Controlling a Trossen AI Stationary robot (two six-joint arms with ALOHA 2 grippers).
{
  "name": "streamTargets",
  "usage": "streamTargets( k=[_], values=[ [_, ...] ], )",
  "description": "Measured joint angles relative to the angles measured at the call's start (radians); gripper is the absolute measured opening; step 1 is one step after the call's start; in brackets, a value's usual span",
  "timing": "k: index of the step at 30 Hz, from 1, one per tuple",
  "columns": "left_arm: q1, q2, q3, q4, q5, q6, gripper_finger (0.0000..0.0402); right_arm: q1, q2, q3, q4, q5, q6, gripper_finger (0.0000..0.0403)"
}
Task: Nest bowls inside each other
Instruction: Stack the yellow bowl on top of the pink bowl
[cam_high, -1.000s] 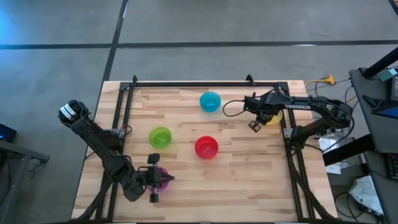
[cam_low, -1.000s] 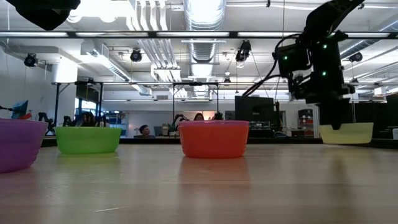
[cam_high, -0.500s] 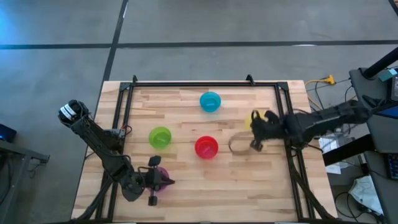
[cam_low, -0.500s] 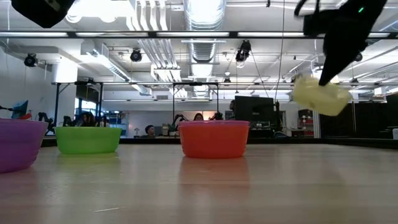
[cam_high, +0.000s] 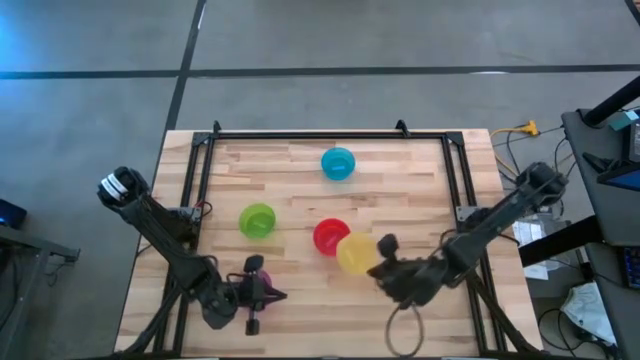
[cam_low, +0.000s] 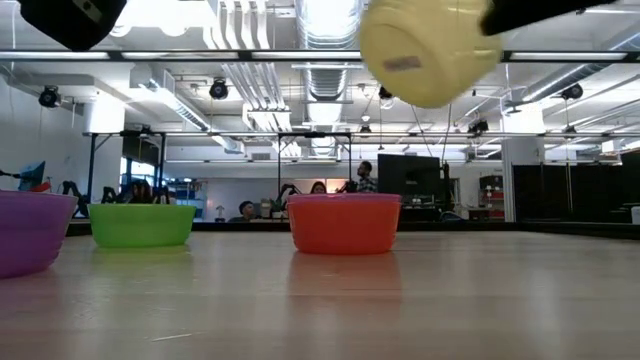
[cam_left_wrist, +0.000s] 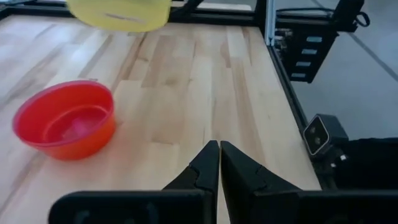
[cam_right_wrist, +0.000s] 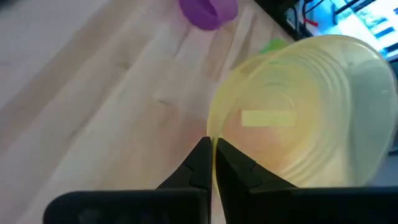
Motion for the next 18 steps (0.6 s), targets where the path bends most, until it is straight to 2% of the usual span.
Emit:
streamTargets(
  k=[7,10,18],
  values=[
    [-0.002,0.030,0.010,0.010,0.076,-0.008,0.0000,-0.082,0.199,0.297,-0.249,-0.001,-0.080,0.0009],
    [-0.011,0.028,0.010,0.011,0.082,-0.008,0.0000,-0.119,0.266,0.382,-0.347,-0.029,-0.126,0.0009],
    [-0.024,0.018,0.010,0.009,0.084,-0.004,0.0000,-0.217,0.374,0.423,-0.413,-0.158,-0.211,0.0009]
  ],
)
